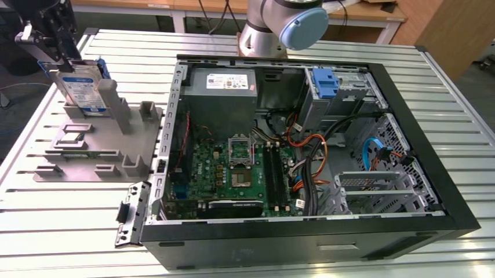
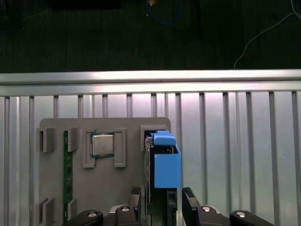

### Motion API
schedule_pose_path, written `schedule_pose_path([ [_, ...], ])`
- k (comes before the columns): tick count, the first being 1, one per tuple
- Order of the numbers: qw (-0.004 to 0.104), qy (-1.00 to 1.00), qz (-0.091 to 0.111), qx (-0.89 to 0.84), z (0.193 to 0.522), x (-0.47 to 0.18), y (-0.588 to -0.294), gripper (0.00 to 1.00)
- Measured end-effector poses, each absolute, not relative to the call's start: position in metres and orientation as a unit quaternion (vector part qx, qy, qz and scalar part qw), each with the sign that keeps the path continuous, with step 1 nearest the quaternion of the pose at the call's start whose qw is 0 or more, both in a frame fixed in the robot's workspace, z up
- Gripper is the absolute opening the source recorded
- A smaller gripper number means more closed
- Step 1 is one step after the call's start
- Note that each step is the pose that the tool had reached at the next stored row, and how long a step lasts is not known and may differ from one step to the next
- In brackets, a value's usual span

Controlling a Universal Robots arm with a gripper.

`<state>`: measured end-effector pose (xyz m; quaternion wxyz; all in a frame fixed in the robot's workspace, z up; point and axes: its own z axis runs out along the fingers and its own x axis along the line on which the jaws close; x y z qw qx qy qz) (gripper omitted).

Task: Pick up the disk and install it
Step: 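Pick up the disk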

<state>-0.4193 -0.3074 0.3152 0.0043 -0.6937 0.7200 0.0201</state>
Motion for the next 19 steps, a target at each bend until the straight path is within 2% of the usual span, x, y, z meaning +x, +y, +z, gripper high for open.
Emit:
schedule_pose_path([
  [19,0.005,0.717,0.021,-0.697,0.3084,-0.4162,-0.3073,0.47],
])
